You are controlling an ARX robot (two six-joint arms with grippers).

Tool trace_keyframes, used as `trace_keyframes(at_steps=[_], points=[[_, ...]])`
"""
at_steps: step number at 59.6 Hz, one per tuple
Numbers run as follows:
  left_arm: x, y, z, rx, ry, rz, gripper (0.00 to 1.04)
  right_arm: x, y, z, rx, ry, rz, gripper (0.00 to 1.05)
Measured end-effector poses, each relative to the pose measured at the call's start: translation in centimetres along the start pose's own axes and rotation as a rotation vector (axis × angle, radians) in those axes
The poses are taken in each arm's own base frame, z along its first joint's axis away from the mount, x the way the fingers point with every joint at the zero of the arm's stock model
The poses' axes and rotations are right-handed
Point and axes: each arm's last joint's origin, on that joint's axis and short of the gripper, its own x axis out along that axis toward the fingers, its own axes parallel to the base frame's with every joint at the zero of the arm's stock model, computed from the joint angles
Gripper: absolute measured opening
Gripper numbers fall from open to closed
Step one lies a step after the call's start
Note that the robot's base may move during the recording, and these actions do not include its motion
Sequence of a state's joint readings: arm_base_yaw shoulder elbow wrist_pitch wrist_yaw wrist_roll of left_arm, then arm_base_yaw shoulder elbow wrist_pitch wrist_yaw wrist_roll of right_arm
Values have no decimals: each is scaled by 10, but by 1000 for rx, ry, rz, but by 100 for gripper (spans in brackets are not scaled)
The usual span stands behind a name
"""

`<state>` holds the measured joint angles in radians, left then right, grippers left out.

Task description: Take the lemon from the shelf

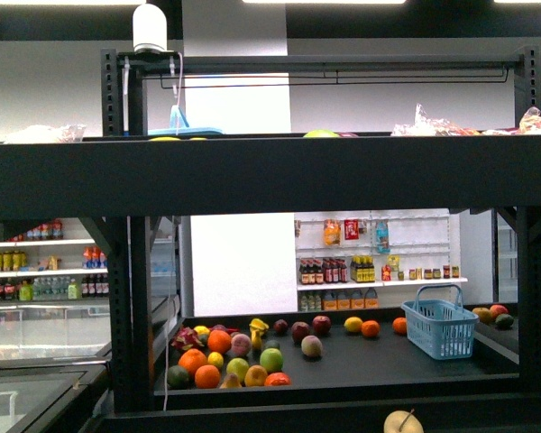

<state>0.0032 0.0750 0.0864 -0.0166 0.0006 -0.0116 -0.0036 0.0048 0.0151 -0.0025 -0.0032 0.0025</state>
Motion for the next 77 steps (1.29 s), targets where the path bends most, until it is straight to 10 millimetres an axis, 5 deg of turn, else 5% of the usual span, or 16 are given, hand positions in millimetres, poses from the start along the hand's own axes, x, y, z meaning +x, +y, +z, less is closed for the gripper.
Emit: trace_keyframes(at_steps=[43, 69, 77], points=[[0, 0, -19, 0, -7, 0, 4, 0, 0, 0, 0, 0, 0, 102], [0, 0, -19, 1, -7, 0, 95, 0, 0, 0, 0, 0, 0, 102], [0, 0, -19, 2, -7, 0, 97, 0, 0, 0, 0, 0, 0, 102]])
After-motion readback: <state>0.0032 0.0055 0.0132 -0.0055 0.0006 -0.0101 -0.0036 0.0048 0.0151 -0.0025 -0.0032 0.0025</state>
